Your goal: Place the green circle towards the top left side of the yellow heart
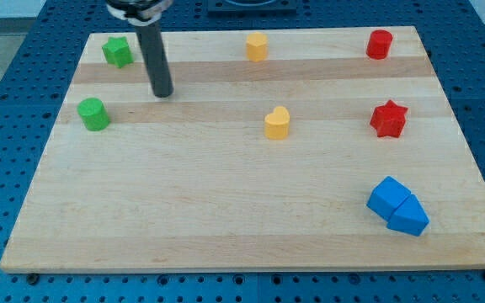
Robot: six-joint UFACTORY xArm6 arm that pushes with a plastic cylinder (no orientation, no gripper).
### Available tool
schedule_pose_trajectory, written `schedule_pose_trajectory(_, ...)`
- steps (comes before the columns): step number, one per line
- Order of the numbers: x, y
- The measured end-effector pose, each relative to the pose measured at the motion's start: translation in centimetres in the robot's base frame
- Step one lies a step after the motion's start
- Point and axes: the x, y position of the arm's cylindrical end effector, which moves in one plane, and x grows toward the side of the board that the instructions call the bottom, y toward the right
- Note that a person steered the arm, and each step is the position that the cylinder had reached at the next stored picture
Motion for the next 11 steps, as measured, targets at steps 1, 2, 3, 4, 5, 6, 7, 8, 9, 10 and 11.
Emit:
schedule_pose_trajectory(1,0.0,-3.9)
schedule_pose_trajectory(2,0.0,-7.1)
schedule_pose_trajectory(3,0.0,-9.9)
schedule_pose_trajectory(4,0.6,-11.8)
schedule_pose_trajectory(5,2.1,-12.3)
schedule_pose_trajectory(6,3.2,-12.3)
schedule_pose_trajectory(7,4.4,-12.3)
schedule_pose_trajectory(8,5.4,-12.1)
schedule_pose_trajectory(9,5.5,-10.8)
schedule_pose_trajectory(10,5.5,-8.5)
schedule_pose_trajectory(11,5.5,-5.1)
